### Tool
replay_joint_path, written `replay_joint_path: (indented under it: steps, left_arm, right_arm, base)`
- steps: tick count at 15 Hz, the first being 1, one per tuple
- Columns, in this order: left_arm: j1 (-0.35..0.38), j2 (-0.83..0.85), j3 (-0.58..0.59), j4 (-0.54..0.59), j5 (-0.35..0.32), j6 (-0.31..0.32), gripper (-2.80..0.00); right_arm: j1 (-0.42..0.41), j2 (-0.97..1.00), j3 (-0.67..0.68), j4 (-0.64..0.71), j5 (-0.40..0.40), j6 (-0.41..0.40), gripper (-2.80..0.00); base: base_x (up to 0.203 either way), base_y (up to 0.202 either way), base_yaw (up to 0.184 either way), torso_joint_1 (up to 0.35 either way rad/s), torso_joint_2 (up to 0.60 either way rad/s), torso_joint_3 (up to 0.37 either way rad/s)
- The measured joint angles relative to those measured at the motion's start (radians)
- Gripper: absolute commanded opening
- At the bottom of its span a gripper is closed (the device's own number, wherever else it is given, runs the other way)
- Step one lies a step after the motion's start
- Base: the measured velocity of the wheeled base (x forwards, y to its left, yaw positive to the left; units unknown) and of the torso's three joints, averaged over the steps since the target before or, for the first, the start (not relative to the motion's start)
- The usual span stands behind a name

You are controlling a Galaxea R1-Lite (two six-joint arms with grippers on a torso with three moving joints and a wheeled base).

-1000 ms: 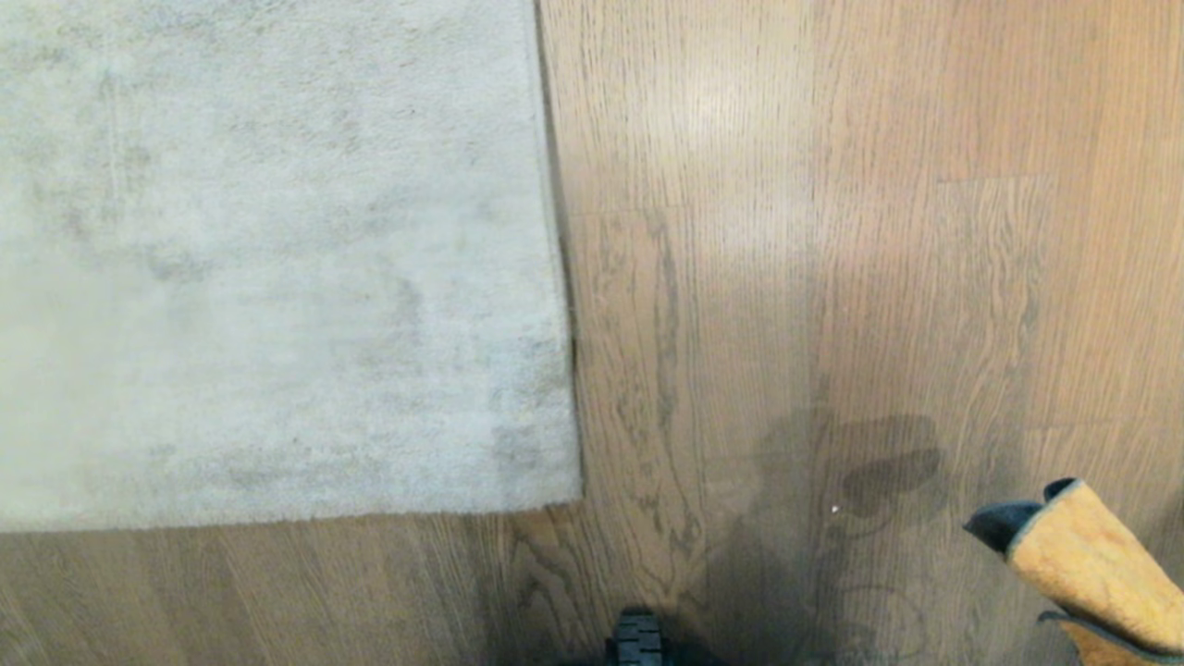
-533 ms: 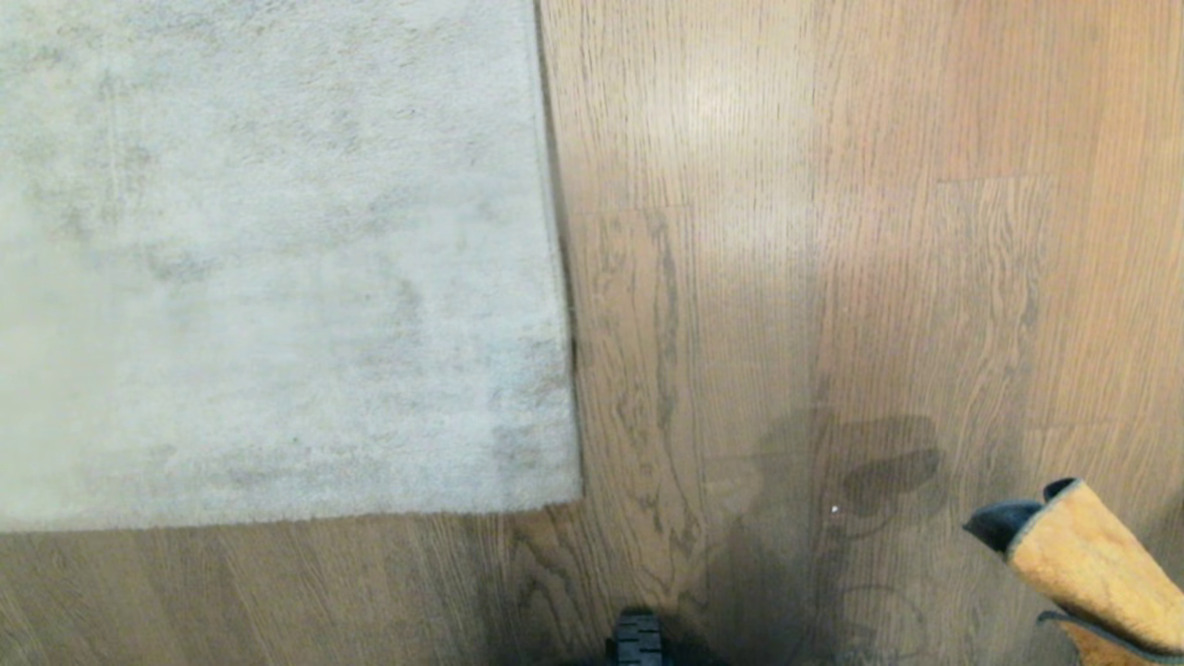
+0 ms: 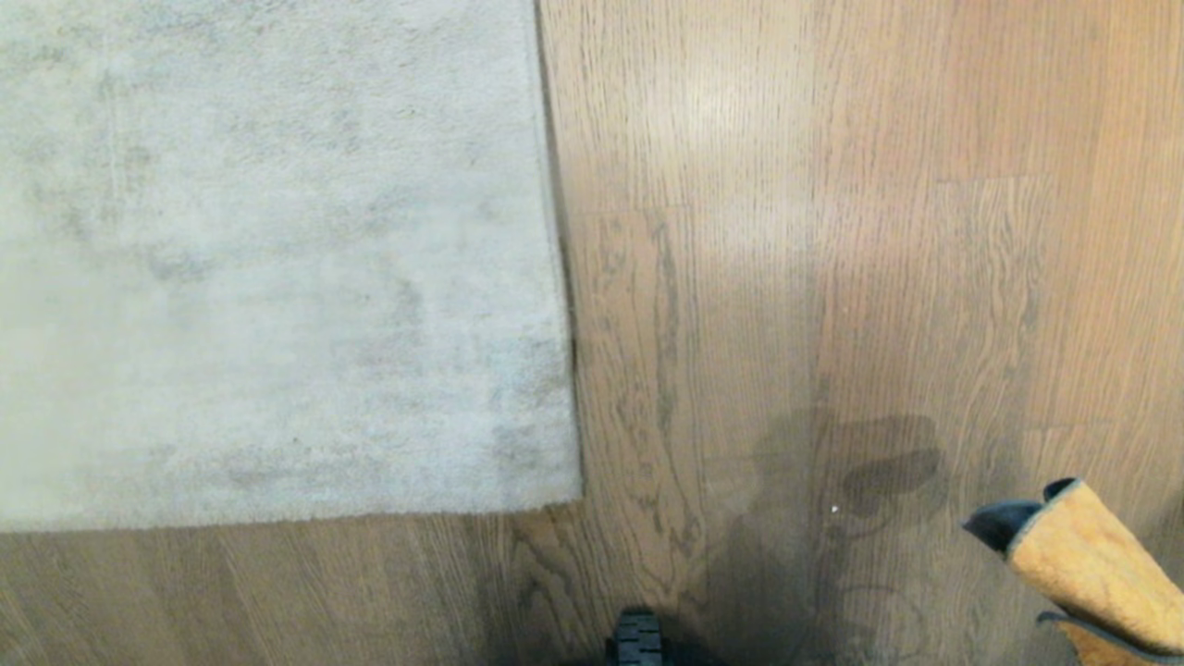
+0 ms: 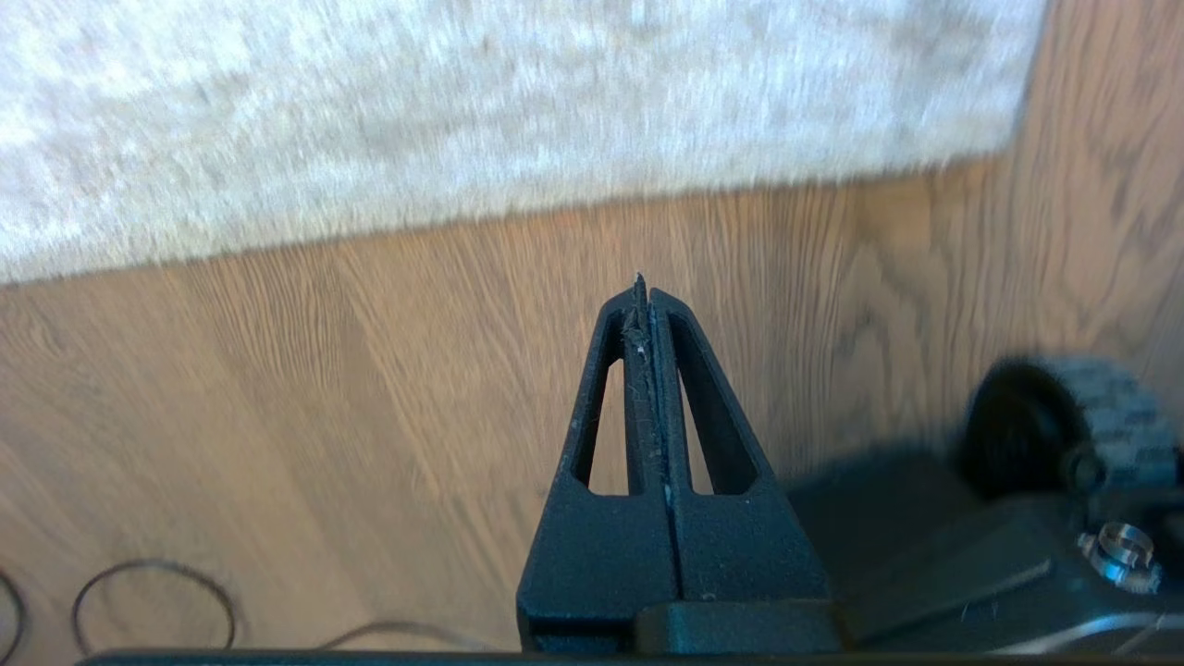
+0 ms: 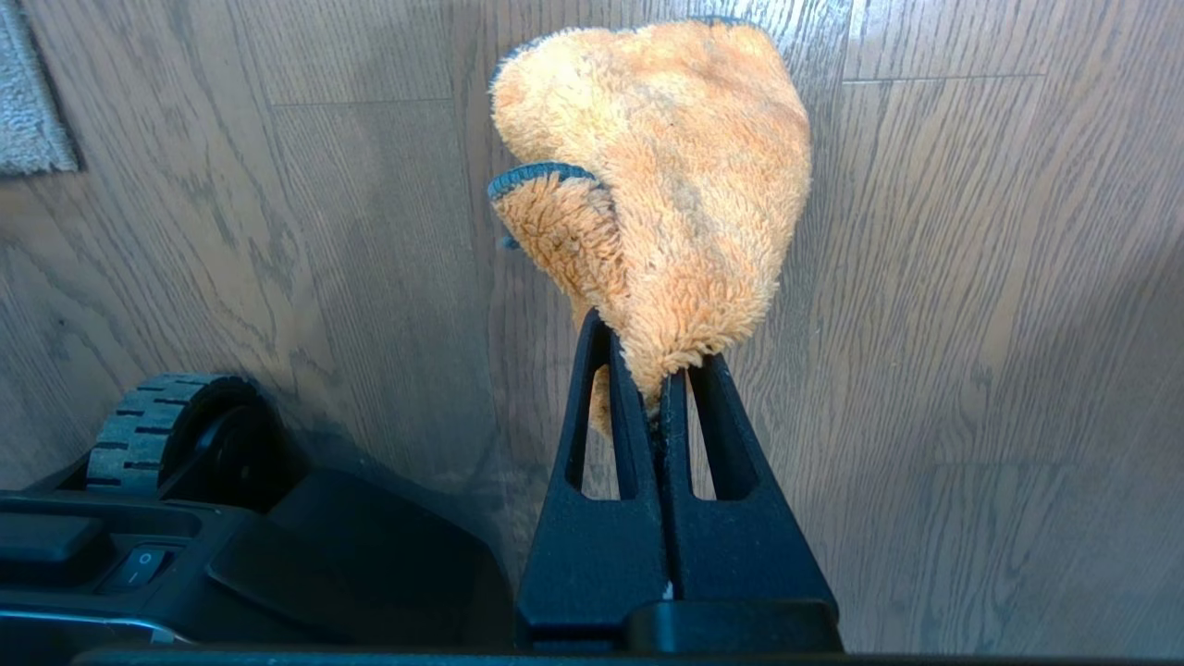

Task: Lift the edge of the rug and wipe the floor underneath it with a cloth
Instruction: Put down the rag

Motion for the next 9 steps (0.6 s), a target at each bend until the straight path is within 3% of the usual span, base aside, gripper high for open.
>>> replay_joint_path:
  steps: [9]
  left_arm:
    - [0.004,-0.159,0.0,0.001,-0.001,0.028,-2.8]
  right_arm:
    - [0.0,0.0,0.0,0.0,0.0,0.0,-2.8]
  base:
    - [0.0,0.0,0.0,0.0,0.0,0.0]
